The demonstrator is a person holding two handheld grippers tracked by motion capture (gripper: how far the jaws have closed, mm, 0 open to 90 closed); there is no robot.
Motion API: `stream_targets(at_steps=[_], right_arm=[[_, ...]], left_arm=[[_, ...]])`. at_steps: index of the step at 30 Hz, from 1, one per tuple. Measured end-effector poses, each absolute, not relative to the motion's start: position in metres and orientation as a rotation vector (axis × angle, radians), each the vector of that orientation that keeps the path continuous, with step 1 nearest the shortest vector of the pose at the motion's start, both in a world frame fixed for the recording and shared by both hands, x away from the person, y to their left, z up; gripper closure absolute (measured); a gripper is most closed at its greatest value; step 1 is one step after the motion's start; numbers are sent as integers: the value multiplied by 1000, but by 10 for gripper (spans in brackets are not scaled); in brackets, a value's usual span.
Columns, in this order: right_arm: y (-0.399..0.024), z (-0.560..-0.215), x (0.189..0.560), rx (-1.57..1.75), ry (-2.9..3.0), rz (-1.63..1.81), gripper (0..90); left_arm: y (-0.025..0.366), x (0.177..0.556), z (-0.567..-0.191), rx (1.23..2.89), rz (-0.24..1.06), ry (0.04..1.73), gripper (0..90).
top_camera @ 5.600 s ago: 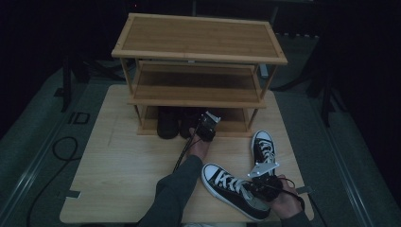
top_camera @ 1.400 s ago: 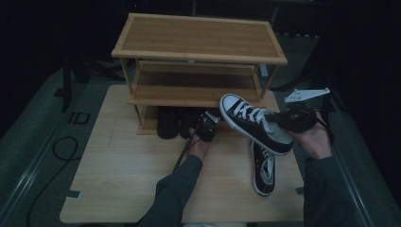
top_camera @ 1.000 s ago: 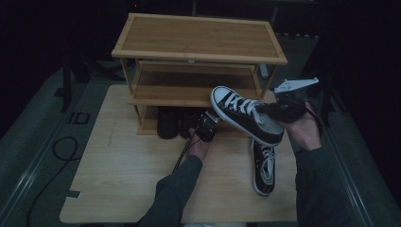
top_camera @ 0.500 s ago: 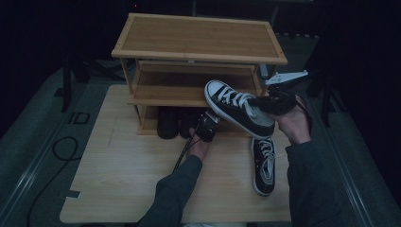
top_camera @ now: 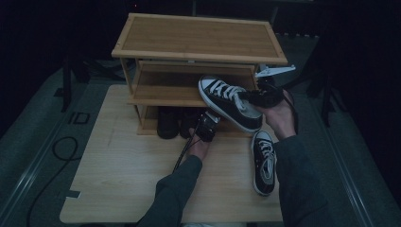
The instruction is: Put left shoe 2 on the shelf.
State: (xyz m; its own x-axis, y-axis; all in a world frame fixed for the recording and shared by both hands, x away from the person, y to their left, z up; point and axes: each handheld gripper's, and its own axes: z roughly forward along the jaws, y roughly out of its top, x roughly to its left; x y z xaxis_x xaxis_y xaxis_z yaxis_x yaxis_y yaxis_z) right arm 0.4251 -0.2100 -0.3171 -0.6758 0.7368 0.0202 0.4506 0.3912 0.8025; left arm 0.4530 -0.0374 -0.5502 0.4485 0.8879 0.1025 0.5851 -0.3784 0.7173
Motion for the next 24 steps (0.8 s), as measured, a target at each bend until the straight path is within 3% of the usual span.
stream_targets(at_steps=[24], right_arm=[[-186,-325,445,1166,2216,1177,880]], left_arm=[[-38,453,-551,2092,635,1224,900]])
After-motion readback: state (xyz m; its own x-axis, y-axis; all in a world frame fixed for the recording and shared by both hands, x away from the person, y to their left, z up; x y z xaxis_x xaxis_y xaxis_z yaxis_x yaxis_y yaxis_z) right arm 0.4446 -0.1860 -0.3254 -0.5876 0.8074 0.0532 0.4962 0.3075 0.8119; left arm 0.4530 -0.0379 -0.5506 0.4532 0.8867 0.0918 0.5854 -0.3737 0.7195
